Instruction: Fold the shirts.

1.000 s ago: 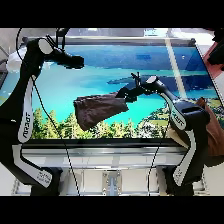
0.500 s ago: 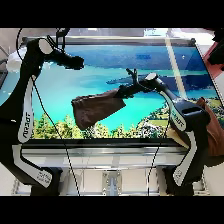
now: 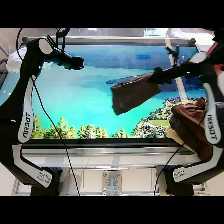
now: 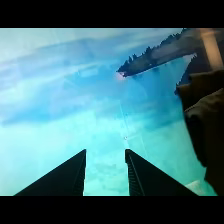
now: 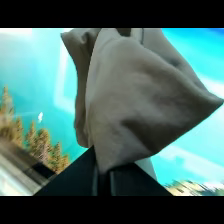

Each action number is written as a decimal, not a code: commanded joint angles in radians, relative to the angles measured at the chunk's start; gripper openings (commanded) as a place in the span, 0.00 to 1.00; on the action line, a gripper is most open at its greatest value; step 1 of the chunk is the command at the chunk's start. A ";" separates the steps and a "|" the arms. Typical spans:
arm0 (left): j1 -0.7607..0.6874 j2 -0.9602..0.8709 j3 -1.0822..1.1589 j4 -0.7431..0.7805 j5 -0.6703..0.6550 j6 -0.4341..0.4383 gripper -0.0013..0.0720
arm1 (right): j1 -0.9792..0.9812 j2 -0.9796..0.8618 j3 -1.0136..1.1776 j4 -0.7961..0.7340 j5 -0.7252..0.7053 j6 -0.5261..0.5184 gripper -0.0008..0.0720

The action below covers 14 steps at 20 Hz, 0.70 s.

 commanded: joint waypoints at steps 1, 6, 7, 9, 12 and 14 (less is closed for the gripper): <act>0.000 0.001 0.001 -0.002 -0.005 0.000 0.45 | -0.191 0.171 0.002 -0.096 0.051 0.090 0.04; 0.000 0.001 0.001 -0.013 -0.004 0.000 0.45 | -0.446 0.367 0.002 -0.389 0.266 0.183 0.04; 0.000 0.001 0.001 -0.013 -0.005 0.000 0.45 | -0.492 0.392 0.002 -0.440 0.326 0.193 0.04; 0.000 0.001 0.001 -0.013 -0.008 0.000 0.45 | -0.584 0.435 -0.003 -0.547 0.404 0.202 0.04; 0.000 0.001 0.001 -0.013 -0.023 0.000 0.45 | -0.714 0.488 -0.018 -0.632 0.405 0.202 0.04; 0.000 0.001 0.001 -0.018 -0.021 0.000 0.45 | -0.776 0.504 -0.052 -0.696 0.405 0.195 0.04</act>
